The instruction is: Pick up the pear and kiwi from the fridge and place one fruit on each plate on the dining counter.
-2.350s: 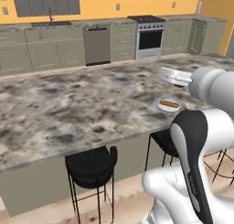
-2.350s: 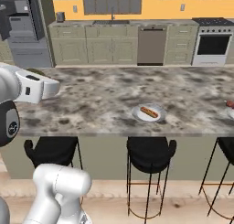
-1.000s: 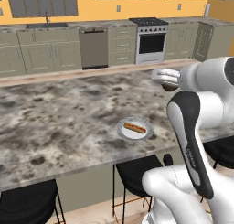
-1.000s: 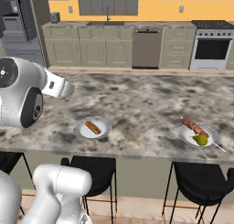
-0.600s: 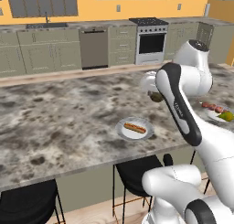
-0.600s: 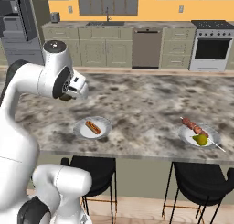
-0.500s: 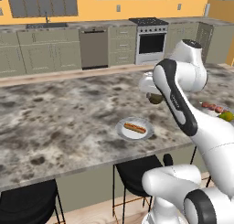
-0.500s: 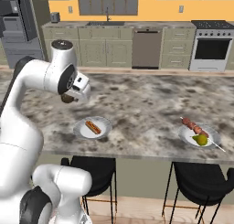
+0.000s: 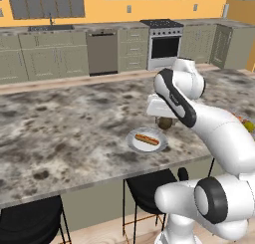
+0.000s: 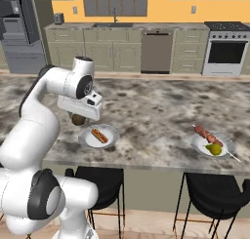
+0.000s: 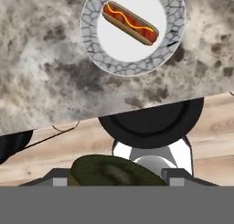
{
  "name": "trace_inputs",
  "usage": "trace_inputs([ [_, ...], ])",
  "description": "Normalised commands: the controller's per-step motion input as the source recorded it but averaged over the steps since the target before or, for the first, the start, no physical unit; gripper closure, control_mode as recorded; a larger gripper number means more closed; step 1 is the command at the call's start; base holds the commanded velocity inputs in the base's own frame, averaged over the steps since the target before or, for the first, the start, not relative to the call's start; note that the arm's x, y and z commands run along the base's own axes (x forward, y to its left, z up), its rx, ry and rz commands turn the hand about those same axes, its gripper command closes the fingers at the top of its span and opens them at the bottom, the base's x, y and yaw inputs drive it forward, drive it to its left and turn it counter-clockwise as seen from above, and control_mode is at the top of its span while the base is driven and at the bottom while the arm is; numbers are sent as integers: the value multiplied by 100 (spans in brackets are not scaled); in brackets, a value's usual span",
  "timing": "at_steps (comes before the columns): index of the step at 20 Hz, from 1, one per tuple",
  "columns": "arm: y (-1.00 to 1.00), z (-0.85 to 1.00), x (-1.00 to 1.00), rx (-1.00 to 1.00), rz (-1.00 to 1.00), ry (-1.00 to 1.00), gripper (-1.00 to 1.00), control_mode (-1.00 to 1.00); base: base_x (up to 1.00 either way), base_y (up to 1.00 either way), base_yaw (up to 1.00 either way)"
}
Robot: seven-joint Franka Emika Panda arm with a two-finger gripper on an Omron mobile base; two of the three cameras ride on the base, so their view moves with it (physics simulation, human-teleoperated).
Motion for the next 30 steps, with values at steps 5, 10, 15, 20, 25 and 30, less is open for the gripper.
trace_inputs([
  [5, 1, -58, 4, -2, 0, 5, 100, -100, 0, 0, 0],
  [10, 0, -58, 12, -1, 0, 9, 100, -100, 0, 0, 0],
  [15, 0, -46, 21, 0, 0, 10, 100, -100, 0, 0, 0],
  [20, 0, -33, 40, 0, 0, 10, 100, -100, 0, 0, 0],
  [25, 0, -28, 33, 0, 0, 5, 100, -100, 0, 0, 0],
  [30, 0, -21, 41, 0, -1, 3, 100, -100, 0, 0, 0],
])
